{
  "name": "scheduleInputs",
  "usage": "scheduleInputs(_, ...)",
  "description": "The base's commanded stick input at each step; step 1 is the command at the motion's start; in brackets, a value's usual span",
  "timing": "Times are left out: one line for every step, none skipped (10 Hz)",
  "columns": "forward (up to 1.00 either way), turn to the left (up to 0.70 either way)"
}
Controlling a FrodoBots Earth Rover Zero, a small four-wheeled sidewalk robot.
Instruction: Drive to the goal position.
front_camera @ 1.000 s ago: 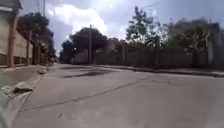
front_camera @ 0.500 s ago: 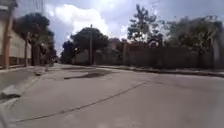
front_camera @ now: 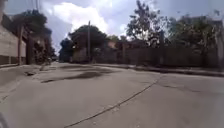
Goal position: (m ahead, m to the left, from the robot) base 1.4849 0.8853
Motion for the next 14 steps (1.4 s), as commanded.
scheduleInputs(0.42, 0.07)
scheduleInputs(0.29, 0.09)
scheduleInputs(0.16, 0.11)
scheduleInputs(0.06, 0.12)
scheduleInputs(0.06, 0.1)
scheduleInputs(0.06, 0.08)
scheduleInputs(0.06, 0.06)
scheduleInputs(0.06, 0.04)
scheduleInputs(0.06, 0.03)
scheduleInputs(0.06, 0.01)
scheduleInputs(0.06, 0.02)
scheduleInputs(0.06, 0.04)
scheduleInputs(0.06, 0.07)
scheduleInputs(0.06, 0.1)
